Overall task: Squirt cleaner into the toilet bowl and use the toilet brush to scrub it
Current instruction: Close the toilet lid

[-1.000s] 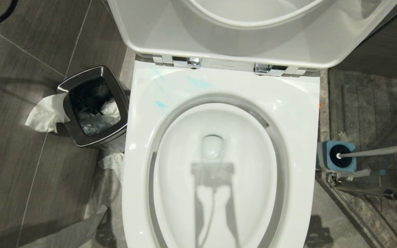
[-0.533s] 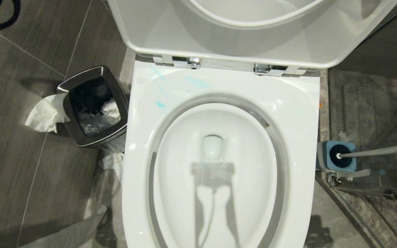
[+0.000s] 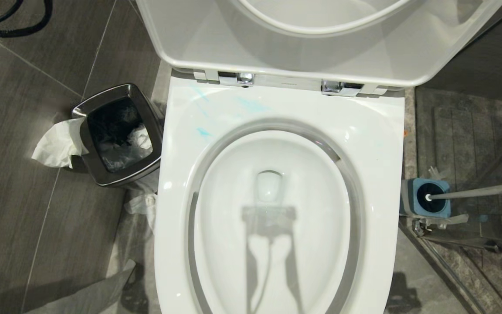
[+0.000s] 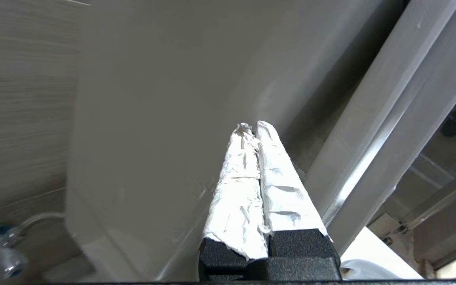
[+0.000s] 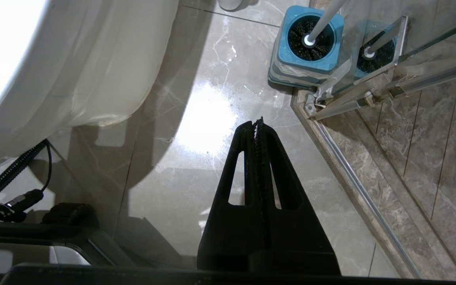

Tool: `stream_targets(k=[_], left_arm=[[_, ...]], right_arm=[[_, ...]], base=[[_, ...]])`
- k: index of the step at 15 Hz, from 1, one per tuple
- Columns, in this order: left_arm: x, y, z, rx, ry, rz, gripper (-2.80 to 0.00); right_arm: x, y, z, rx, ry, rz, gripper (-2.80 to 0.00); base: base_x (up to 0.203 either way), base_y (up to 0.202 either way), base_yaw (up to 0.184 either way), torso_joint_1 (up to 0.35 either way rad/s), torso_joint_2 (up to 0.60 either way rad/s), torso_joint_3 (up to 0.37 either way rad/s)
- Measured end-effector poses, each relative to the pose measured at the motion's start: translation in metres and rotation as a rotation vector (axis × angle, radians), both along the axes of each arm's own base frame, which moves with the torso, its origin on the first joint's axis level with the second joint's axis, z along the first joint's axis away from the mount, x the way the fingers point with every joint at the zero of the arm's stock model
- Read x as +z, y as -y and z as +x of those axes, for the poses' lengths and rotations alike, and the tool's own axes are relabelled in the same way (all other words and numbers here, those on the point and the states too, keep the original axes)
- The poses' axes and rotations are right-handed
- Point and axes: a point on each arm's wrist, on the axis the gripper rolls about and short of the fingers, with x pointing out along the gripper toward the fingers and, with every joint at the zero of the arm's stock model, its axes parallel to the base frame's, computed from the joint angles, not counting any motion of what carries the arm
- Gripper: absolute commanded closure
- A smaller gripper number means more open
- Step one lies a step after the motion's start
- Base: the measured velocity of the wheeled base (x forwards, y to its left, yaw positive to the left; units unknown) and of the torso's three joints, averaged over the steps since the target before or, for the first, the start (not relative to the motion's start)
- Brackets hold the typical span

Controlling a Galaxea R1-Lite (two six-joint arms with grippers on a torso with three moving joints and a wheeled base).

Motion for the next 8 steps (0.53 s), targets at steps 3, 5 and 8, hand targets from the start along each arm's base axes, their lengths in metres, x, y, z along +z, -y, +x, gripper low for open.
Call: stream_targets(k=[3,5,8], left_arm=[[-0.003,0.007,0.004,0.002,0.032,0.01,0.0],[-0.004,0.012,0.005,-0.011,0.033,0.012,0.0],[-0.004,0.018,0.007,-0.021,0.04,0.004,0.0]], right_arm=[[0.0,0.0,0.0,0.0,0.0,0.0,0.0],[0.0,0.0,0.0,0.001,0.0,0.0,0.0],[0.0,0.0,0.0,0.001,0.0,0.0,0.0]], base=[[0.0,0.0,0.0,0.0,0.0,0.0],[0.0,0.0,0.0,0.0,0.0,0.0],[0.0,0.0,0.0,0.0,0.0,0.0]])
